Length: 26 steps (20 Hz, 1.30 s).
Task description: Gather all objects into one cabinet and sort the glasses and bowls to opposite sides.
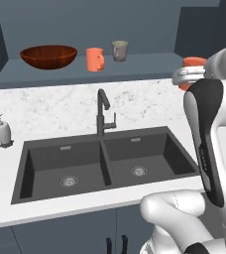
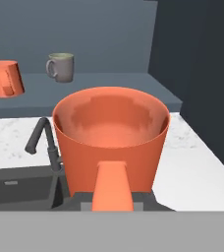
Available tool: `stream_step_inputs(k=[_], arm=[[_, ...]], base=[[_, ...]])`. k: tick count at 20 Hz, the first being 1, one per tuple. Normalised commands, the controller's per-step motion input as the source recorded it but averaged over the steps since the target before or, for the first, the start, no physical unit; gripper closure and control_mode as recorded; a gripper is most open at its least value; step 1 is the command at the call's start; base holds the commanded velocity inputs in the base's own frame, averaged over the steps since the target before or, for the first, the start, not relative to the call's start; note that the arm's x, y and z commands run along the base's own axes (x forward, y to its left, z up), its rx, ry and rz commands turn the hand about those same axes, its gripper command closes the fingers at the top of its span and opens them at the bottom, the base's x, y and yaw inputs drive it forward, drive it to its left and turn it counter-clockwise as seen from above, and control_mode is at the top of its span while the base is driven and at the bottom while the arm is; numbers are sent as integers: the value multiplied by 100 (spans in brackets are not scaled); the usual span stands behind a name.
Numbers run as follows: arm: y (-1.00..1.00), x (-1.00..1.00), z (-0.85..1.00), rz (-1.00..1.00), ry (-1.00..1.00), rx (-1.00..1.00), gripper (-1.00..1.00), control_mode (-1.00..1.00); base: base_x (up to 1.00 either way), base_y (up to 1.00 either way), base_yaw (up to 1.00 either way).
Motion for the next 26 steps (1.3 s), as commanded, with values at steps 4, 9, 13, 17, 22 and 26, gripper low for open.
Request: stream_step_inputs(k=[4, 9, 13, 17, 22, 26], arm=[[0, 13, 0, -8, 0, 0, 100, -100], [-7, 14, 0, -4, 0, 0, 100, -100], [-14, 16, 0, -3, 0, 0, 100, -100], [-34, 19, 0, -1, 1, 1, 100, -100], [-19, 37, 0, -3, 0, 0, 100, -100], [-7, 52, 0, -5, 0, 0, 100, -100]], base=[[0, 0, 0], [0, 0, 0], [0, 0, 0], [0, 0, 0], [0, 0, 0], [0, 0, 0]])
